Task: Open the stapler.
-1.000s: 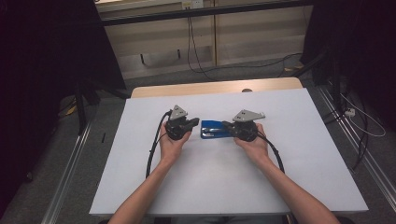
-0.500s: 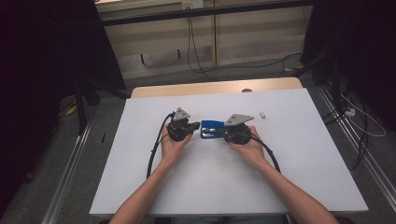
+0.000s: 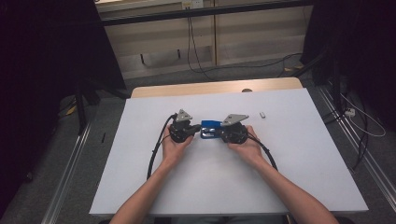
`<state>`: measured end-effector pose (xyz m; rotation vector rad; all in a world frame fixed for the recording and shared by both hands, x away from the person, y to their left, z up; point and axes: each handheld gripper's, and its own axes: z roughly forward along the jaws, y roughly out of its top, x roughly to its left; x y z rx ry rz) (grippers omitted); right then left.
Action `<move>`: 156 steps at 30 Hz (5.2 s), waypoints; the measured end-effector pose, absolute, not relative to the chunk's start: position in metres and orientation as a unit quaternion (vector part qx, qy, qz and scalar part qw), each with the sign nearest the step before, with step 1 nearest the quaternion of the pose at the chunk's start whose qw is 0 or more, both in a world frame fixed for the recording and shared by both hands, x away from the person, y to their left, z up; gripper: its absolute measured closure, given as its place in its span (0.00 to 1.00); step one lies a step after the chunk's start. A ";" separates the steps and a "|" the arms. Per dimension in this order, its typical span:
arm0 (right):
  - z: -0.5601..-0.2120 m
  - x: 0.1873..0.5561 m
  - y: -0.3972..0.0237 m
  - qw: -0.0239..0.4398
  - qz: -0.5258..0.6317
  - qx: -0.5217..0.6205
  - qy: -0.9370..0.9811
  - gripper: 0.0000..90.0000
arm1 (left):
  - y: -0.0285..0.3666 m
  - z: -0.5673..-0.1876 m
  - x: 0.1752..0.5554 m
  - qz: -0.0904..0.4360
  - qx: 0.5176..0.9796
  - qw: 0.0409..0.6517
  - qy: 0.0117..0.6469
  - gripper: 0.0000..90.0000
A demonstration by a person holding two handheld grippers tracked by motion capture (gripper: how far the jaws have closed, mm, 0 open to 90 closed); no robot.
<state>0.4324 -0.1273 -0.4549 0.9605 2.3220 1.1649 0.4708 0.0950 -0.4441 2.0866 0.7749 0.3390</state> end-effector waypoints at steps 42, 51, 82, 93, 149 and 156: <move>-0.458 0.433 -0.127 0.189 0.413 0.345 0.822 1.00 | 0.094 -0.437 0.466 0.140 0.835 0.441 0.298 1.00; -0.458 0.433 -0.128 0.186 0.415 0.343 0.822 1.00 | 0.093 -0.434 0.465 0.140 0.830 0.449 0.299 1.00; -0.455 0.431 -0.125 0.193 0.427 0.332 0.818 1.00 | 0.090 -0.425 0.463 0.143 0.815 0.472 0.302 1.00; -0.449 0.430 -0.121 0.205 0.468 0.336 0.791 1.00 | 0.089 -0.423 0.462 0.146 0.814 0.474 0.304 1.00; -0.450 0.434 -0.113 0.241 0.468 0.341 0.779 1.00 | 0.082 -0.436 0.471 0.136 0.821 0.460 0.311 1.00; -0.448 0.433 -0.112 0.237 0.468 0.347 0.778 1.00 | 0.084 -0.439 0.473 0.129 0.826 0.454 0.309 1.00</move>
